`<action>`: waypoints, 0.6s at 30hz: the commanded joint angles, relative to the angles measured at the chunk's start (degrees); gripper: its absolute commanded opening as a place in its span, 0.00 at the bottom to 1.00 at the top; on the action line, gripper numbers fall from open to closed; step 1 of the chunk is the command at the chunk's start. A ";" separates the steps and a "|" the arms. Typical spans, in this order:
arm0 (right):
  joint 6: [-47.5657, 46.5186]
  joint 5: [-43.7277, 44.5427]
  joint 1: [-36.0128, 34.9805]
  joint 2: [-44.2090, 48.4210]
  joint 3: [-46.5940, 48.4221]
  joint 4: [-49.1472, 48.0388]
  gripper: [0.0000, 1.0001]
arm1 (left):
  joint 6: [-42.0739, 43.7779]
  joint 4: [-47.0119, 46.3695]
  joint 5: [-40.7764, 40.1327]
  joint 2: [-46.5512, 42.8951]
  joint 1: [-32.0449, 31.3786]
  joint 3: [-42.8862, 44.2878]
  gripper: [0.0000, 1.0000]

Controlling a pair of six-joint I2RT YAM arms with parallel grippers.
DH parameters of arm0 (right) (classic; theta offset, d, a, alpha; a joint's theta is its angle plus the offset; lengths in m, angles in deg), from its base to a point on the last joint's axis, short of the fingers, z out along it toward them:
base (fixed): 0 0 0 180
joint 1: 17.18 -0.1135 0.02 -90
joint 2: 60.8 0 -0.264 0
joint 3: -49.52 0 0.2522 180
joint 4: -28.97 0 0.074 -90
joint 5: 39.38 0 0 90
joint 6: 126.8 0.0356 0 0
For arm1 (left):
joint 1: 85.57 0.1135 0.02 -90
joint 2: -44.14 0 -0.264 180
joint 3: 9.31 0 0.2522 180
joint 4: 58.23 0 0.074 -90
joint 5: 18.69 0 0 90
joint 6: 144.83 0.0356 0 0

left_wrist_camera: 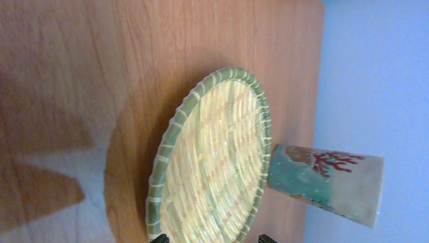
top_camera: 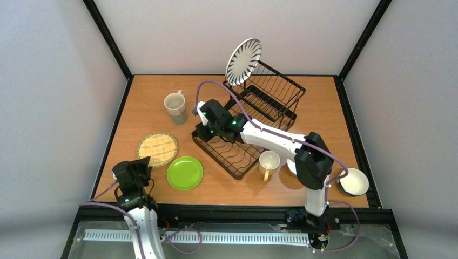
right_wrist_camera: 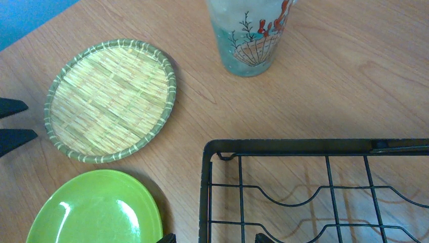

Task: Load the mixed dishes into the dish rack
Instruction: Grab the plate from the center of the board.

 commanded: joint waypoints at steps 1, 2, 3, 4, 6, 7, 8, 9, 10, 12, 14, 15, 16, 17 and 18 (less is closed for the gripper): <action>-0.46 -0.66 0.45 -1.10 1.49 0.53 0.90 | -3.77 3.25 -0.03 -2.74 0.48 -8.96 1.00; -0.45 -0.67 0.47 -1.17 1.56 0.57 0.91 | -3.74 2.55 0.29 -2.14 0.42 -9.59 1.00; -0.50 -0.57 0.45 -1.19 1.58 0.61 0.91 | -3.45 2.05 0.35 -1.24 0.43 -9.63 1.00; -0.46 -0.54 0.47 -1.30 1.69 0.62 0.91 | -2.89 1.63 0.29 0.12 0.46 -9.44 1.00; -0.51 -0.51 0.47 -1.44 2.03 0.73 0.91 | -1.25 0.79 0.09 3.48 0.48 -8.39 1.00; -0.56 -0.53 0.45 -1.50 2.21 0.75 0.91 | -0.40 0.69 -0.14 5.43 0.44 -8.23 1.00; -0.60 -0.50 0.47 -1.61 2.47 0.89 0.91 | 0.46 0.79 -0.31 7.38 0.44 -6.20 1.00; -0.62 -0.42 0.45 -1.71 2.73 1.10 0.91 | 1.88 1.36 -0.73 9.36 0.44 -4.98 1.00; -0.67 -0.46 0.49 -1.82 2.95 1.17 0.91 | 2.72 2.24 -1.31 10.77 0.43 -3.80 1.00; -0.63 -0.64 0.45 -1.91 3.37 1.21 0.91 | 3.78 4.51 -2.56 12.05 0.39 -1.29 0.99; -0.59 -0.93 0.45 -2.01 3.72 1.28 0.91 | 4.70 6.10 -3.36 13.26 0.42 0.40 0.99; -0.55 -1.00 0.45 -1.97 3.89 1.34 0.91 | 5.05 6.55 -3.56 14.04 0.39 0.88 0.99; -0.55 -1.13 0.45 -1.93 4.03 1.30 0.91 | 5.17 6.79 -3.66 14.53 0.40 1.20 0.99; -0.54 -1.23 0.47 -1.80 4.12 1.28 0.91 | 5.12 6.86 -3.73 14.78 0.37 1.35 0.99; -0.64 -1.28 0.45 -1.61 4.07 1.28 0.91 | 4.97 6.84 -3.80 14.90 0.36 1.43 0.99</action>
